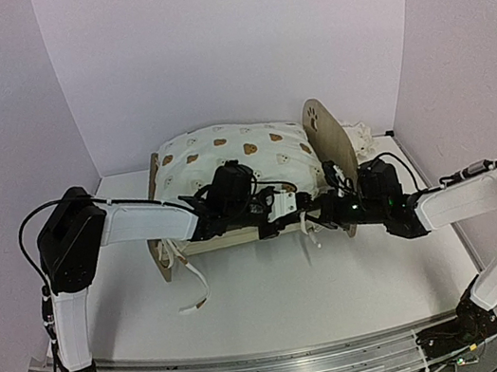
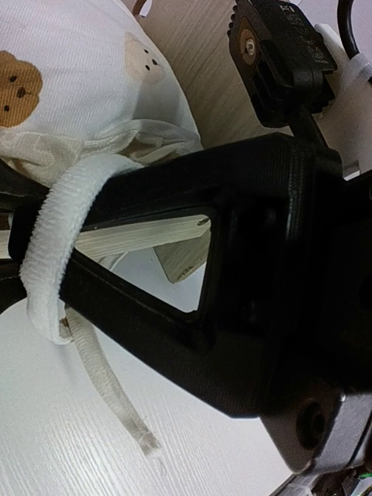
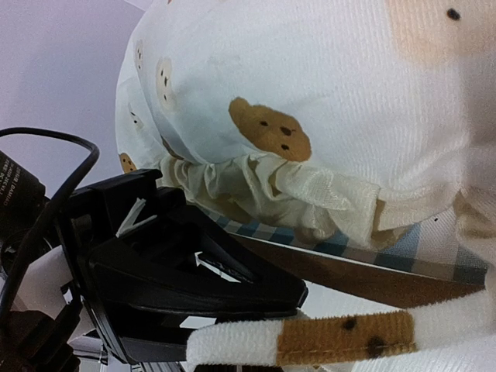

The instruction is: Set up the pet bed

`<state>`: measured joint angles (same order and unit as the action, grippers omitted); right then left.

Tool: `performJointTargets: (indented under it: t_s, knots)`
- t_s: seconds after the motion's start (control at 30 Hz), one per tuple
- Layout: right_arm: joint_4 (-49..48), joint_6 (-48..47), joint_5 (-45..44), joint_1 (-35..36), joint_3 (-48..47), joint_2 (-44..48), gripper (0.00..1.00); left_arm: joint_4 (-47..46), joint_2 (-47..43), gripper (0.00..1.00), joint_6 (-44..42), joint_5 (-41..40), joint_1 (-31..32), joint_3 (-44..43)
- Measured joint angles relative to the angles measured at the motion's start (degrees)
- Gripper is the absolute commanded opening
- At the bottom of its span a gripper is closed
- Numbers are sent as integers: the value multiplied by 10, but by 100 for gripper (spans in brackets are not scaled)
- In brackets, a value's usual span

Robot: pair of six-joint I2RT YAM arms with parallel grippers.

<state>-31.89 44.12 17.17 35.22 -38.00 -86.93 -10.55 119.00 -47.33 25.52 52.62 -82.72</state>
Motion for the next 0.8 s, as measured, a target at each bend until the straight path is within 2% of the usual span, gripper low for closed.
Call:
performJointTargets:
  t_s: [0.2,0.33,0.4,0.53,0.8]
  knots:
    - [16,-9,-4,2,1,10,0,-3,0,1,11,5,2,0]
    - [16,-8,-4,2,1,10,0,1,0,21,31,5,2,0]
    - [16,-9,-4,2,1,10,0,3,0,28,58,8,2,-1]
    - [20,-17,-11,-1,1,12,0,10,0,29,122,32,-7,2]
    - [21,-21,-17,-3,2,14,0,-44,1,26,211,57,-15,29]
